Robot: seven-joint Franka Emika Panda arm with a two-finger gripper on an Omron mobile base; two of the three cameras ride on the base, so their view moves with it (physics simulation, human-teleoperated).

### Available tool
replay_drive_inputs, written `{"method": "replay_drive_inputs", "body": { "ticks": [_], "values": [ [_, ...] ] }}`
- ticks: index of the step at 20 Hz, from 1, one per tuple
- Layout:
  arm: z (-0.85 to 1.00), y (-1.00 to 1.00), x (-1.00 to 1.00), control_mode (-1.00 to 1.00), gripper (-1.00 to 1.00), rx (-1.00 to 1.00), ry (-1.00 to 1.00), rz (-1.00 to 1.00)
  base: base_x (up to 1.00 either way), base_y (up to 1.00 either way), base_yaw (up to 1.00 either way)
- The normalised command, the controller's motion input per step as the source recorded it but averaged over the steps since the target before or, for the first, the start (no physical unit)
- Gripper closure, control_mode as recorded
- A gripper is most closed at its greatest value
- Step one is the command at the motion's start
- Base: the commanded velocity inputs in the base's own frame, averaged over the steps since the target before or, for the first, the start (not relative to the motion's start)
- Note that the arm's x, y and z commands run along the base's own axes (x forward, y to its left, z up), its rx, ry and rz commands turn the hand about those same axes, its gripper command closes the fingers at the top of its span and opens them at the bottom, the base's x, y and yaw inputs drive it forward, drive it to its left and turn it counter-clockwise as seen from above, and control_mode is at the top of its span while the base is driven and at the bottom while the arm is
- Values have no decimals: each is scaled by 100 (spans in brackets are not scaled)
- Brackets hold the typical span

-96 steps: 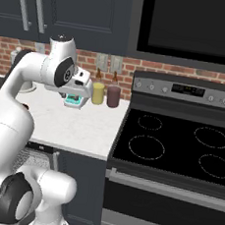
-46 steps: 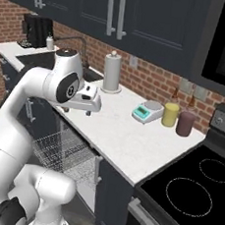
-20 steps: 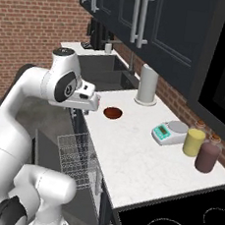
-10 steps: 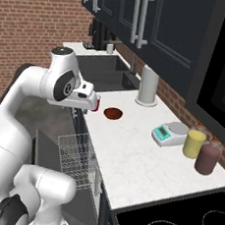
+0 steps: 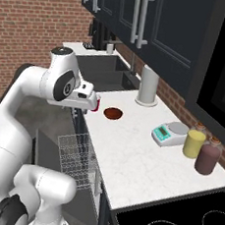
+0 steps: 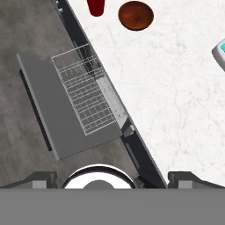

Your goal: Pick up the cup and bowl from the counter, place them in the dishwasher, and close the dishwasher door.

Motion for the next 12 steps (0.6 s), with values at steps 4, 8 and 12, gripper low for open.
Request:
{"method": "replay_drive_inputs", "body": {
  "ticks": [4,8,12],
  "values": [
    [0,0,0,100,-100,0,0,0,14,0,0],
    [0,0,64,-100,-100,0,2,0,0,0,0],
    [-8,8,98,-100,-100,-4,3,0,0,0,0]
  ]
}}
